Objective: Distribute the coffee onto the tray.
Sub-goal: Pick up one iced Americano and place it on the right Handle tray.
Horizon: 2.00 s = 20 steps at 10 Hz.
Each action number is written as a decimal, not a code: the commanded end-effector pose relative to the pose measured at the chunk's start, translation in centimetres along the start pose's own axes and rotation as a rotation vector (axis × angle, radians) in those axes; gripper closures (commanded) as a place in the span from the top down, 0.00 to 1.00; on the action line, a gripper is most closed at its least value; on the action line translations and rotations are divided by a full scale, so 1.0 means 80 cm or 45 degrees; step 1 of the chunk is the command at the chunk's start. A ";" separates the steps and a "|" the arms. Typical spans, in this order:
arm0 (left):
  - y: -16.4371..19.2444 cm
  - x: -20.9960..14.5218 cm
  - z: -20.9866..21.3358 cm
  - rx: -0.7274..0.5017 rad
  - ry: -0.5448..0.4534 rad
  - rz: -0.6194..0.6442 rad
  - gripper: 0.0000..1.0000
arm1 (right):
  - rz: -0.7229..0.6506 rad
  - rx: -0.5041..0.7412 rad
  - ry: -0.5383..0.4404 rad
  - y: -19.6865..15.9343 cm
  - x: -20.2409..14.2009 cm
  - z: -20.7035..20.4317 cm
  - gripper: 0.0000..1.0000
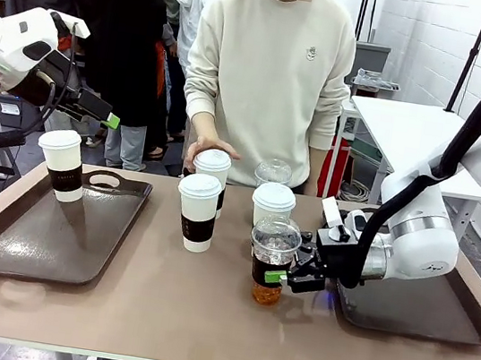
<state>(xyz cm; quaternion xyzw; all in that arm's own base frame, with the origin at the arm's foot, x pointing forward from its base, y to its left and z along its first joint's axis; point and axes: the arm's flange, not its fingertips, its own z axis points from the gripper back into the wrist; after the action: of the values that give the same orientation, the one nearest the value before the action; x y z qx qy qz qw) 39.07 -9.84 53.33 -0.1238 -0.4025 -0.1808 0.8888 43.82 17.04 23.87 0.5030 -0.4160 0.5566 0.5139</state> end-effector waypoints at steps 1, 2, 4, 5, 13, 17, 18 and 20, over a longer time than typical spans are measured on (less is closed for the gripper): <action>0.002 0.000 0.001 -0.001 0.005 0.012 1.00 | -0.044 -0.007 -0.036 -0.005 0.001 -0.002 0.63; 0.002 0.000 0.001 -0.001 0.005 0.012 1.00 | -0.057 -0.010 -0.012 -0.003 0.002 -0.001 0.63; 0.002 0.000 0.001 -0.001 0.005 0.012 1.00 | -0.063 -0.020 -0.006 -0.002 0.007 0.000 0.63; 0.002 0.000 0.001 -0.001 0.005 0.012 1.00 | -0.084 -0.016 -0.008 0.002 0.010 0.002 0.63; 0.002 0.000 0.001 -0.001 0.005 0.012 1.00 | -0.087 -0.254 -0.080 0.086 0.077 0.113 0.63; 0.002 0.000 0.001 -0.001 0.005 0.012 1.00 | -0.122 -0.566 -0.085 0.095 0.079 0.200 0.63; 0.002 0.000 0.001 -0.001 0.005 0.012 1.00 | -0.124 -0.611 -0.082 0.096 0.075 0.221 0.63; 0.002 0.000 0.001 -0.001 0.005 0.012 1.00 | -0.159 -0.670 -0.081 0.091 0.070 0.252 0.63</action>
<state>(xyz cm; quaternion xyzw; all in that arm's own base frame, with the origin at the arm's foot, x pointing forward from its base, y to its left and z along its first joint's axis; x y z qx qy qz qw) 39.06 -9.86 53.35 -0.1233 -0.4026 -0.1810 0.8888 39.84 -3.05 31.90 0.3925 -0.5223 0.4010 0.6422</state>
